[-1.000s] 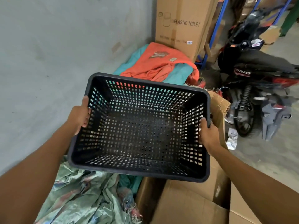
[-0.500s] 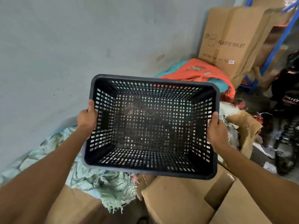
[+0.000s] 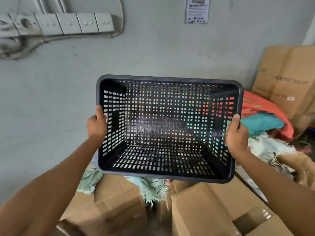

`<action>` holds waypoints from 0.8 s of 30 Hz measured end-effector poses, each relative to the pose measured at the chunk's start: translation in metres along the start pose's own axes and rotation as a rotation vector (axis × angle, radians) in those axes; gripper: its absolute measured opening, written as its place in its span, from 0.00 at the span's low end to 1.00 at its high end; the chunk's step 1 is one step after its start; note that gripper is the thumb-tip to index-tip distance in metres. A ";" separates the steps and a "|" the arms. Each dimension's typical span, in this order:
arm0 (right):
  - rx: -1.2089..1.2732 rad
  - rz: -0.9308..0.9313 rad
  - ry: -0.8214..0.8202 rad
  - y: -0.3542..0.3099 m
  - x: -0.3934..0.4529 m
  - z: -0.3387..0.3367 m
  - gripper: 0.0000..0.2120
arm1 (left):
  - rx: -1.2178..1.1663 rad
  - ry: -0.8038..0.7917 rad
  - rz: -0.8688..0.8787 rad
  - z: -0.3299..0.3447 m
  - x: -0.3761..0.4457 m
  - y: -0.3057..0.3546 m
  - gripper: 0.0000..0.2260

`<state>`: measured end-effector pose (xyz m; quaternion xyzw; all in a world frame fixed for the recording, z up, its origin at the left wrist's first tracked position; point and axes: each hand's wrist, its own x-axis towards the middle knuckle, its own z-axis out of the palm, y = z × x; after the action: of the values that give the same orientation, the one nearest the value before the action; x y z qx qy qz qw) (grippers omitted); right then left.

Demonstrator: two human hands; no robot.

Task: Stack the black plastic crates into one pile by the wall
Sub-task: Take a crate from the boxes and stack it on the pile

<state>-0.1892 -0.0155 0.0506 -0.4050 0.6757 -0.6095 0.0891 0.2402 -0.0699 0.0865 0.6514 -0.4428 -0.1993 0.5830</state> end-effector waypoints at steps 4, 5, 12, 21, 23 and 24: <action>0.023 -0.014 -0.097 -0.033 -0.042 0.029 0.42 | 0.050 0.078 0.015 -0.084 -0.014 -0.010 0.29; 0.033 -0.019 -0.137 -0.041 -0.056 0.036 0.42 | 0.064 0.098 0.005 -0.107 -0.019 -0.015 0.29; 0.041 -0.068 -0.333 -0.097 -0.202 0.078 0.39 | 0.164 0.216 -0.133 -0.287 -0.065 -0.073 0.30; -0.039 0.046 -0.575 -0.102 -0.404 0.102 0.36 | 0.277 0.311 -0.470 -0.474 -0.145 -0.194 0.50; -0.104 0.097 -0.619 -0.088 -0.435 0.109 0.35 | 0.310 0.318 -0.545 -0.498 -0.163 -0.219 0.51; -0.121 0.142 -0.644 -0.077 -0.445 0.115 0.36 | 0.327 0.318 -0.580 -0.506 -0.170 -0.231 0.50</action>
<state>0.2071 0.1958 -0.0743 -0.5333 0.6743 -0.4013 0.3160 0.6225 0.3461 -0.0515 0.8571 -0.1696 -0.1794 0.4520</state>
